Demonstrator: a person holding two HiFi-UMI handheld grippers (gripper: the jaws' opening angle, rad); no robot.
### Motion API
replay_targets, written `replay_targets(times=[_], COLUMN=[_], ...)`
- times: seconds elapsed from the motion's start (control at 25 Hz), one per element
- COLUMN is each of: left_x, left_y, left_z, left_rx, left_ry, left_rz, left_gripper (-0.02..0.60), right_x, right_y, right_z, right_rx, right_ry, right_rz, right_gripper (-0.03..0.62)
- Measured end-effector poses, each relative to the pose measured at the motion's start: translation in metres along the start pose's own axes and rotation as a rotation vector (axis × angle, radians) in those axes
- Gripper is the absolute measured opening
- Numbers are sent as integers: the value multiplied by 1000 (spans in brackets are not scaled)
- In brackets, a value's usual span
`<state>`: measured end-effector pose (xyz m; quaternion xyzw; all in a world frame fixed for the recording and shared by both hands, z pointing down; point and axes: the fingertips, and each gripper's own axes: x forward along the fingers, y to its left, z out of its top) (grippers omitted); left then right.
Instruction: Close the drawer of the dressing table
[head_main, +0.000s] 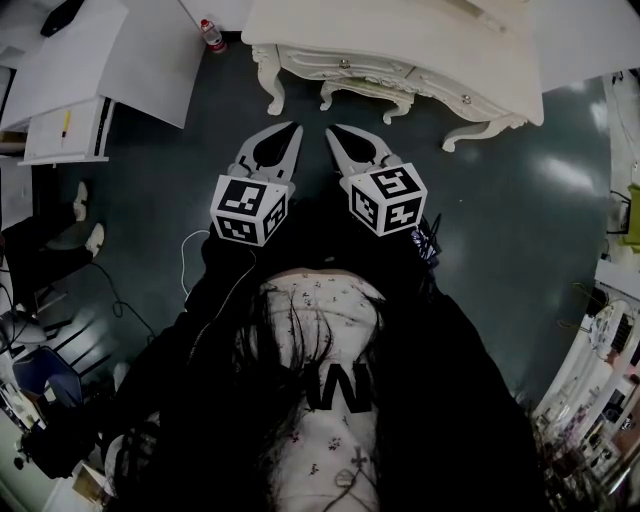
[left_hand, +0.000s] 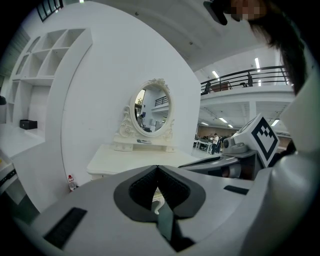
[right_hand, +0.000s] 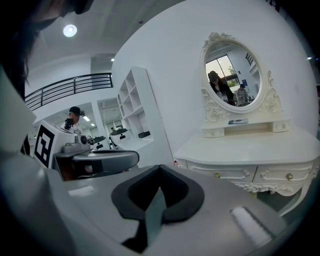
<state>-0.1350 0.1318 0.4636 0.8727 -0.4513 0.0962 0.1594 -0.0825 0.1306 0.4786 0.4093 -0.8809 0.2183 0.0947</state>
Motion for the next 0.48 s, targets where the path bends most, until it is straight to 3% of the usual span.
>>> replay_targets(times=[0.48], left_x=[0], left_y=[3], left_z=[2], left_rx=[1], left_ry=[-1], left_rz=[6], left_gripper=[0], right_x=[4], right_y=[-1], right_z=[0], right_rx=[1], right_ry=[6], right_rz=[4], right_gripper=[8])
